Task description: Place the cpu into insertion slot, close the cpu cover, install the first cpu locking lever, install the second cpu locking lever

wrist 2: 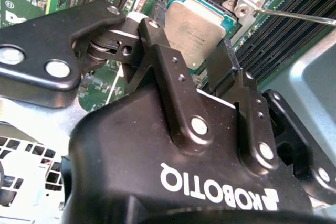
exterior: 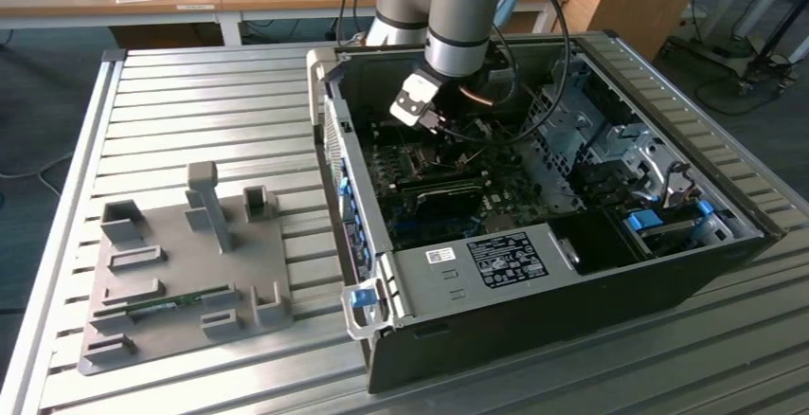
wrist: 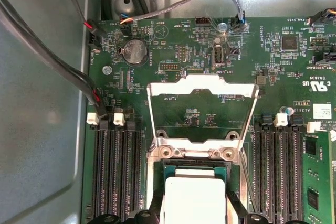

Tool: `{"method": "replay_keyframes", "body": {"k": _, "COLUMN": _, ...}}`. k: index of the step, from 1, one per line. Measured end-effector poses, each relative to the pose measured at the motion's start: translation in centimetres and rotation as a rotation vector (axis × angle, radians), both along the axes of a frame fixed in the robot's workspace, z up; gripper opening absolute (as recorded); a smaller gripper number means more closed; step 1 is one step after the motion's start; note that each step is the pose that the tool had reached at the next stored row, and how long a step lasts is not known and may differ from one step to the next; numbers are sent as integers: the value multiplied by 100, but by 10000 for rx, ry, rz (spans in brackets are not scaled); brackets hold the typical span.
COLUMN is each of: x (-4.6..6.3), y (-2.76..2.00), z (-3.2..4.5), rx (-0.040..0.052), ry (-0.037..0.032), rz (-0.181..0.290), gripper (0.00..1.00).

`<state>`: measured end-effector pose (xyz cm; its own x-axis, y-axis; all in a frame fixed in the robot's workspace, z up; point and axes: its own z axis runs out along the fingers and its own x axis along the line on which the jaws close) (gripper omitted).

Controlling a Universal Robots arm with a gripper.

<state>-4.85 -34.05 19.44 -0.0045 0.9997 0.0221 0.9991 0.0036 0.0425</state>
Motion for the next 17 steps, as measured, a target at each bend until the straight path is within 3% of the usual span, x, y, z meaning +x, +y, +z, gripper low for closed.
{"method": "replay_keyframes", "body": {"k": 17, "x": 2, "y": -9, "z": -5, "rx": 1, "ry": -1, "rz": 0, "gripper": 54}}
